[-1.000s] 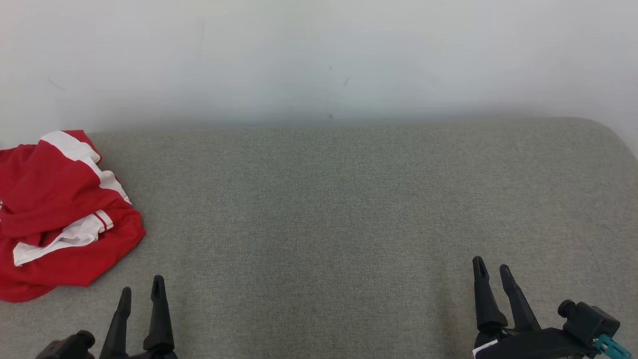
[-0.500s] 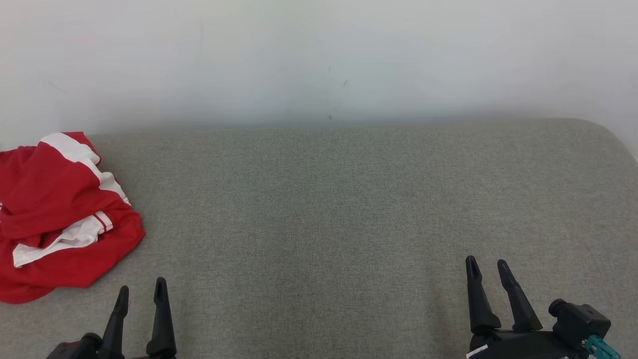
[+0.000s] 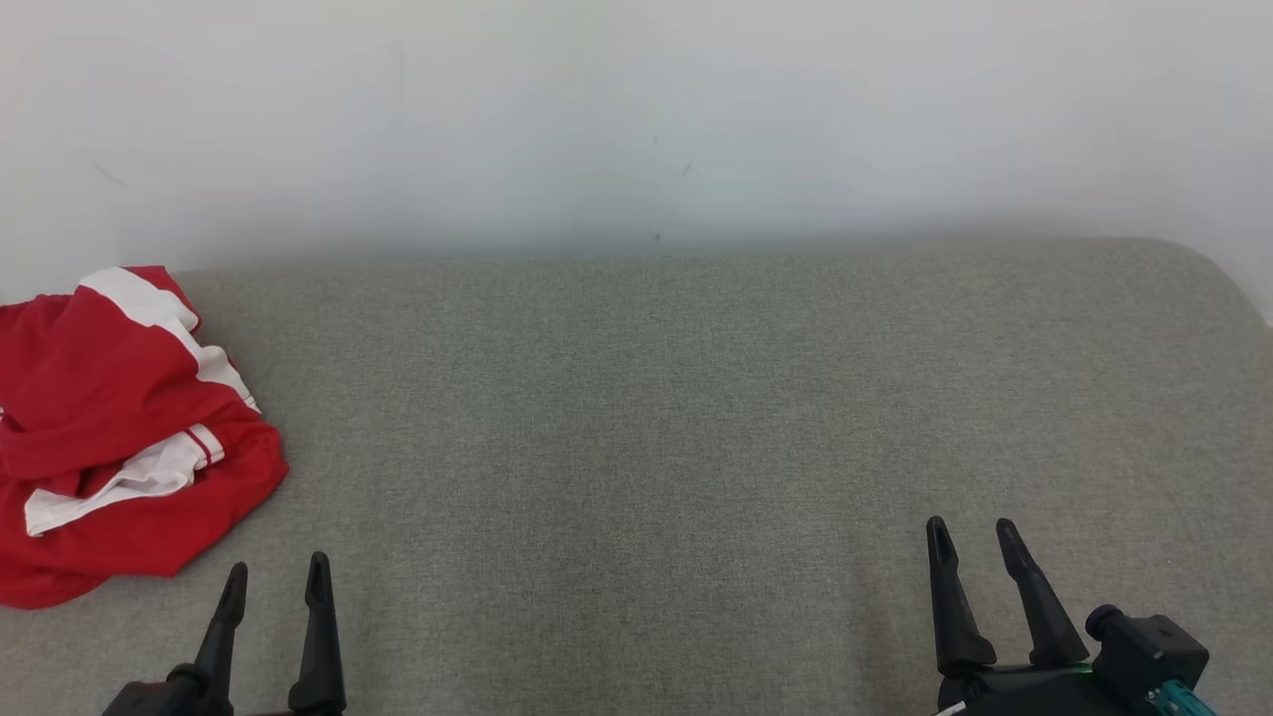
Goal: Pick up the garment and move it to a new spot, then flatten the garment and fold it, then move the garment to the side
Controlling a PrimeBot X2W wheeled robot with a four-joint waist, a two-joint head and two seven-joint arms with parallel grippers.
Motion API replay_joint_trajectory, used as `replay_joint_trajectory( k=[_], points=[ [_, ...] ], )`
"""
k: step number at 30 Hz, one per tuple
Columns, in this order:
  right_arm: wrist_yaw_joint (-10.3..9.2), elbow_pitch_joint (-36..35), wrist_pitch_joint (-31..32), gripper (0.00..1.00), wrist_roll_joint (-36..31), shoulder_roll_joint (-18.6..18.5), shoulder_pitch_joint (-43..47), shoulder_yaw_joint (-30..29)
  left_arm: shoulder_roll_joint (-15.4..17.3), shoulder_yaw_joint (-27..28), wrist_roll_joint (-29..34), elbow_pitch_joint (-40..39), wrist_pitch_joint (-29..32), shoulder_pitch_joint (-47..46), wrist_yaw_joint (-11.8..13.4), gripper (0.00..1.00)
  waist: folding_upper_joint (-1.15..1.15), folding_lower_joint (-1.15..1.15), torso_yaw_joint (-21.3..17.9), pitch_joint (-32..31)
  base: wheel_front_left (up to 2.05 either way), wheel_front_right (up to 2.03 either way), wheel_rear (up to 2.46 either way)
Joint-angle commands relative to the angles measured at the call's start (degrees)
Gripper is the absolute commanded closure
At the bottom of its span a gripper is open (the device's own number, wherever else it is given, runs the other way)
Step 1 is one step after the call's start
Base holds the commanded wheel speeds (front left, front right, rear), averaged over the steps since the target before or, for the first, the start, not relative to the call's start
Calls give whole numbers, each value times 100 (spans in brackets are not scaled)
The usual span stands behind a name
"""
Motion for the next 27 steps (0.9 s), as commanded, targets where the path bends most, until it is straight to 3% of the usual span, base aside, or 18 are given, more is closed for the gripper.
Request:
replay_joint_trajectory(
  k=[1, 27],
  points=[
    [17, -35, -42, 0, -139, -23, 16, -19, 48, 22, 130, -45, -52, 57, -18, 0, 0, 0, -3, 0, 0, 0, 0],
    [19, 39, -246, 0, -1024, -23, 105, -134, 241, -46, 504, 286, -320, 136, -37, 0, 0, 0, -23, -61, 0, 0, 0]
  ],
)
